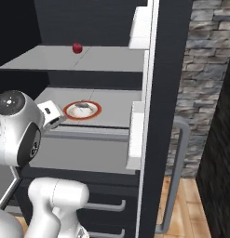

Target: Retrieve the fish from the fridge and place it on the saucepan with marinade on the stove.

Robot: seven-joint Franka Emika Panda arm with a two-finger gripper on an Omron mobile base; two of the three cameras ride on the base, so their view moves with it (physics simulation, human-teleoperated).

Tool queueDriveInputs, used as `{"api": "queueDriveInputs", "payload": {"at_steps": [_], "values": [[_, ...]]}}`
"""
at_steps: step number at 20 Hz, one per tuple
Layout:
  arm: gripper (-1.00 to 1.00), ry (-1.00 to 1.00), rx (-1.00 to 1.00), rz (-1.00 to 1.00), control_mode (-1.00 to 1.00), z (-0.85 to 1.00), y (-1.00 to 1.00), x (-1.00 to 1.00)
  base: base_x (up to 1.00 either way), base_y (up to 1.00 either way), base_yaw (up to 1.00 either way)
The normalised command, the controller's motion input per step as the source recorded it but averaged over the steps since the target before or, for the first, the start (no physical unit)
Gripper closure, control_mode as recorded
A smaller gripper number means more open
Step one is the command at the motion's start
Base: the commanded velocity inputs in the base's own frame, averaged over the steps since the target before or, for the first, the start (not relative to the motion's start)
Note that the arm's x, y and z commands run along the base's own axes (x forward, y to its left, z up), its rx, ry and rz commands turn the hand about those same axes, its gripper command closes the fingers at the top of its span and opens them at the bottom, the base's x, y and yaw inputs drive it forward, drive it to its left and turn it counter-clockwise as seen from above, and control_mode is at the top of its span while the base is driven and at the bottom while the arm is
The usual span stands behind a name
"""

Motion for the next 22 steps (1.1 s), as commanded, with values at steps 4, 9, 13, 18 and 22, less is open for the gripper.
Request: {"api": "queueDriveInputs", "payload": {"at_steps": [4, 9, 13, 18, 22], "values": [[-1.00, 0.00, 0.00, 0.00, 1.00, 0.00, 0.00, 0.00, 0.50, 0.12, -0.07], [-1.00, 0.00, 0.00, -0.06, -1.00, 0.00, 0.12, 0.28, 0.21, 0.08, -0.04], [-1.00, 0.00, 0.00, -0.03, -1.00, 0.00, 0.04, 0.07, 0.00, 0.00, 0.00], [-1.00, 0.00, 0.00, 0.00, -1.00, 0.00, 0.00, 0.00, 0.00, 0.00, 0.00], [-1.00, 0.00, 0.00, 0.00, -1.00, 0.00, 0.00, 0.03, 0.00, 0.00, 0.00]]}}
